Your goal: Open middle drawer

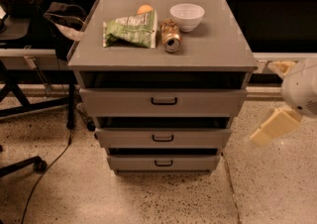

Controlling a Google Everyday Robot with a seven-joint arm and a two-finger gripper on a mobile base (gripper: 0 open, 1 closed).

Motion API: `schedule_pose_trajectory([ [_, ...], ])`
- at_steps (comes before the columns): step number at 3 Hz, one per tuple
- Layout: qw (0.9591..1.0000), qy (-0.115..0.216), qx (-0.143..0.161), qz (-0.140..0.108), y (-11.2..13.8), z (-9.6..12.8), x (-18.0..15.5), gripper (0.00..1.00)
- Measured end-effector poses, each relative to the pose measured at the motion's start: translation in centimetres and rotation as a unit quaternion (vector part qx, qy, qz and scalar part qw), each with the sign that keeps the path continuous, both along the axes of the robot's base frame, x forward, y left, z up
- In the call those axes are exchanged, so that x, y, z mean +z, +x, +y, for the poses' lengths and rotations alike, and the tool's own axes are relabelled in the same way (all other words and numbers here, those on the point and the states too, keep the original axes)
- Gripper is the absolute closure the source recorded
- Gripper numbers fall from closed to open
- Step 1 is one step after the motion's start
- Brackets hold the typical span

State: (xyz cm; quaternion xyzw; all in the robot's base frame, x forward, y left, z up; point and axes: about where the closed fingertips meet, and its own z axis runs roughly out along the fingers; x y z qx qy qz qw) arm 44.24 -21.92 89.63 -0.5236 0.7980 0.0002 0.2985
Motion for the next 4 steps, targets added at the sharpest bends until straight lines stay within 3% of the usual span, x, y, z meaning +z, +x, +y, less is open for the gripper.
schedule_pose_trajectory([
  [1,0.9984,0.051,0.020,0.015,-1.2,0.1,-4.6,0.00],
  [2,0.9987,0.048,0.017,0.009,-1.5,1.3,-8.3,0.00],
  [3,0.9996,0.007,-0.028,-0.004,-1.3,1.7,-11.8,0.00],
  [4,0.9996,0.007,-0.028,-0.004,-1.3,1.7,-11.8,0.00],
])
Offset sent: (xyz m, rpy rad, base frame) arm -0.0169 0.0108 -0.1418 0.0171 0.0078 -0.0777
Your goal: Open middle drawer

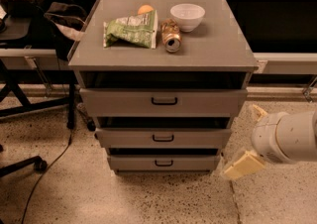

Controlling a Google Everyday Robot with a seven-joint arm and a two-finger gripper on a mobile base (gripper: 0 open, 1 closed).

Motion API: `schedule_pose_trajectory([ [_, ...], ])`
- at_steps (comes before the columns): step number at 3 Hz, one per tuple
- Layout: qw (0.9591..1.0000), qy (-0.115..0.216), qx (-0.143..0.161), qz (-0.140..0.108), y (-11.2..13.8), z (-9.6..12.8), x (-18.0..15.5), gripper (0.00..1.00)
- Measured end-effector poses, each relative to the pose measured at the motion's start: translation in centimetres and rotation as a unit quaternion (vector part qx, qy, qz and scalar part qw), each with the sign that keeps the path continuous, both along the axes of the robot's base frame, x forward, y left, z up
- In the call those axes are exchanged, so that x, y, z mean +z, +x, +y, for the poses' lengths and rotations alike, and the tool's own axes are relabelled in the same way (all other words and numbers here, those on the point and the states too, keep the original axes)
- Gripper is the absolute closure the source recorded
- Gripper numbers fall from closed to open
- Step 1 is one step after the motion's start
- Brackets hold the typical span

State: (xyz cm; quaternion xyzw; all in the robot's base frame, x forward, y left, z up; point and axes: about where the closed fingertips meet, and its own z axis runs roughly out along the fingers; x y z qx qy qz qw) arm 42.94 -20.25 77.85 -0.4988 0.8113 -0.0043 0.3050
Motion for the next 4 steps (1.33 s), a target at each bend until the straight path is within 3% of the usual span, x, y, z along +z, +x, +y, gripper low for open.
schedule_pose_trajectory([
  [1,0.9997,0.020,-0.010,0.004,-0.1,0.0,-1.5,0.00],
  [2,0.9984,0.055,0.009,0.006,0.7,1.0,-4.0,0.00],
  [3,0.9904,0.095,0.100,0.004,2.2,2.6,-6.5,0.00],
  [4,0.9780,0.097,0.184,-0.008,3.1,3.6,-7.6,0.00],
])
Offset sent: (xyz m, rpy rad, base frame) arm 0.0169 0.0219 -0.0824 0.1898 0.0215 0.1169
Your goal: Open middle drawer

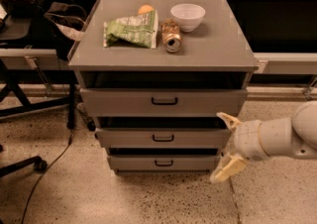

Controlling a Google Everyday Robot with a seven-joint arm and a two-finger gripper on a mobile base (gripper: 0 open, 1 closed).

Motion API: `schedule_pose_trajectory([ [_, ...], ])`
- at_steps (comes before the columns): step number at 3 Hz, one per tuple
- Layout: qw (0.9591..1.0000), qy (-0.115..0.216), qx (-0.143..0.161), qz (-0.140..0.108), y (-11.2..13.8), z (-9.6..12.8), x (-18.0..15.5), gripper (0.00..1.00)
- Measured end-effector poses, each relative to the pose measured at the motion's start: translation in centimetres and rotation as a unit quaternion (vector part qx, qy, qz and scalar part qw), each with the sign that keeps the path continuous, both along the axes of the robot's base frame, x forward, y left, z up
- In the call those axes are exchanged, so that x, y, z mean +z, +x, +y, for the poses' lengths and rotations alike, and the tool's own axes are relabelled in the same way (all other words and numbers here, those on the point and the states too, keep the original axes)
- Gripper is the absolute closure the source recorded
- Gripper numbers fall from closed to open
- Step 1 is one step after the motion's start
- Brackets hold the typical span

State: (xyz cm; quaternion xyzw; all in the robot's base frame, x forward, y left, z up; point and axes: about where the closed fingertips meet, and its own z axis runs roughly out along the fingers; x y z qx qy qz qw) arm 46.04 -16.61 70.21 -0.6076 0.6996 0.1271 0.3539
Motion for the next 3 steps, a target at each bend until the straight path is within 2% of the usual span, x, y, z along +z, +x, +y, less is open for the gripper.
schedule_pose_trajectory([
  [1,1.0000,0.000,-0.001,0.000,0.0,0.0,0.0,0.00],
  [2,0.9997,0.008,-0.021,0.013,-0.3,0.7,-1.5,0.00],
  [3,0.9984,0.006,-0.049,0.027,0.0,1.1,-4.6,0.00],
])
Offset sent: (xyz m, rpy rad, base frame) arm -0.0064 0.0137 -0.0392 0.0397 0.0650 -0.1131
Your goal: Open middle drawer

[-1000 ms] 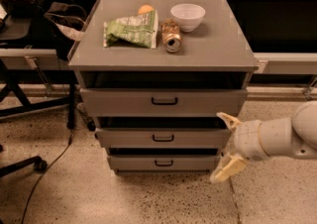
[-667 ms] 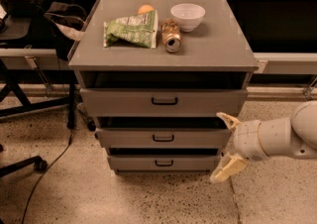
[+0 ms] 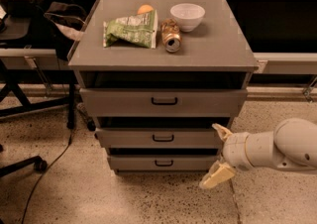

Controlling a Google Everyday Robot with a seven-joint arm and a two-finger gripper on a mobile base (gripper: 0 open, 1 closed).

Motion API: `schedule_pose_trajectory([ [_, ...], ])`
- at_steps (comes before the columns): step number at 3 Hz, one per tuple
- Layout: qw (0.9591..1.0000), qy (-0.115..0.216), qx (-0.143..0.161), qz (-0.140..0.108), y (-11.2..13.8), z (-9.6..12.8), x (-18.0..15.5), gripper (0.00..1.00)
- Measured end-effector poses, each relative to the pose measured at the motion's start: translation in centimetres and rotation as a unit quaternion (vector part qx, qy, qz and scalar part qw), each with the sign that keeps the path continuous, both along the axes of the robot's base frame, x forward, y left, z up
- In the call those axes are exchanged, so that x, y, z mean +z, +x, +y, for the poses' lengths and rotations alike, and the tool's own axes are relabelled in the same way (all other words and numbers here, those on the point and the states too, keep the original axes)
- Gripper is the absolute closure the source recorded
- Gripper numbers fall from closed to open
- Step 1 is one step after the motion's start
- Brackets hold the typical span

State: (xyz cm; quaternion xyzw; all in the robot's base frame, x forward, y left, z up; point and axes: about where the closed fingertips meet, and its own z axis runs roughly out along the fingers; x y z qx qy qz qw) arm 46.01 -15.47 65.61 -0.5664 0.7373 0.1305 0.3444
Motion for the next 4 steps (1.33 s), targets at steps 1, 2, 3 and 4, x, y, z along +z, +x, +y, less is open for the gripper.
schedule_pose_trajectory([
  [1,0.9994,-0.005,-0.031,0.013,1.41,0.23,-3.33,0.19],
  [2,0.9992,-0.005,-0.037,0.011,1.85,0.32,-3.60,0.42],
  [3,0.9992,-0.005,-0.037,0.011,1.85,0.32,-3.60,0.66],
  [4,0.9991,-0.003,-0.042,0.009,1.49,0.36,-3.63,0.89],
])
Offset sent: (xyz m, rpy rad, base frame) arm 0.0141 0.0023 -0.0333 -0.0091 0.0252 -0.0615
